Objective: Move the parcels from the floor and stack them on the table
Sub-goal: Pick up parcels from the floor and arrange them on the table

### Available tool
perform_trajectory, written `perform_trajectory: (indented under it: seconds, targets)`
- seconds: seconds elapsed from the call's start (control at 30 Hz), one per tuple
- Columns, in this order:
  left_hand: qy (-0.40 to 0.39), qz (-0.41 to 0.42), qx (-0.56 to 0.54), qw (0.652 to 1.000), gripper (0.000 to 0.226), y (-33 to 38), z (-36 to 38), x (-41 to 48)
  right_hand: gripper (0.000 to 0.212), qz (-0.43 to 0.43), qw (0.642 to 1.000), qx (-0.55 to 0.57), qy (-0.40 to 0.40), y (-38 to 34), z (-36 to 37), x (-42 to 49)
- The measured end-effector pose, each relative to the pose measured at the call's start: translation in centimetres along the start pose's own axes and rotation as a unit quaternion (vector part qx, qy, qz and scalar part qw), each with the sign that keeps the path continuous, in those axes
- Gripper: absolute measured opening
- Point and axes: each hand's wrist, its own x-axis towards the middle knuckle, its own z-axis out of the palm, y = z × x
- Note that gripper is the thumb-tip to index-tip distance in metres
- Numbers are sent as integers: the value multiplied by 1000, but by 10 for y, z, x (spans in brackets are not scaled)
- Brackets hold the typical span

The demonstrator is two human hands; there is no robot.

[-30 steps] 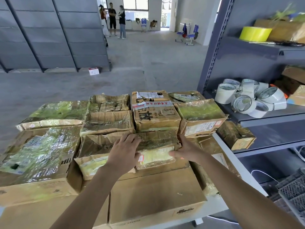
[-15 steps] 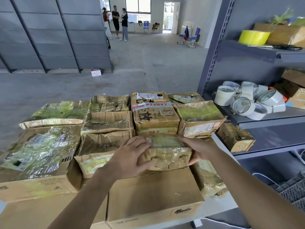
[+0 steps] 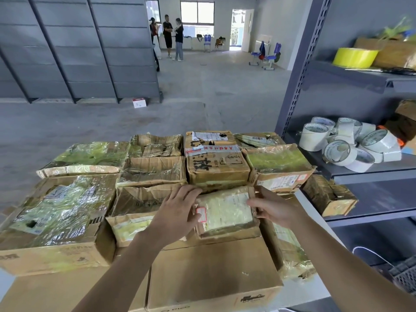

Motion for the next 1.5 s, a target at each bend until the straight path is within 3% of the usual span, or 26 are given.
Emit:
perform_trajectory:
  seconds: [0.23,0.43,0.57,0.63,0.73,0.77,0.83,0.97,1.17,1.5]
  targets:
    - [15,2,108,994,47,-1,7,6,96,-60,997,-46,16,17,13,3]
    - [26,28,167,985,34,-3,16,7,94,-24,954,-297,30,-1,20,3]
    - [30,27,159,986,35,-1,18,6,99,-12,946,-324,9,-6,26,-3]
    - [30,33,156,987,37,0,18,5,91,-7,940,-339,31,0,31,-4]
    - [22,30,153,988,37,1,17,3,41,-19,902,-428,54,3,45,0]
    - [21,29,153,988,38,1,16,3,32,-24,895,-441,62,1,49,-2]
    - [25,33,147,988,38,0,14,3,31,-21,895,-441,64,-4,54,-6]
    - [26,36,133,990,35,-4,11,3,67,9,910,-404,88,-8,50,-17]
    - [5,49,130,990,33,-5,12,3,72,-26,928,-339,152,-27,58,-31]
    - [27,39,104,993,32,10,-19,-24,57,-64,861,-440,247,-34,99,-70]
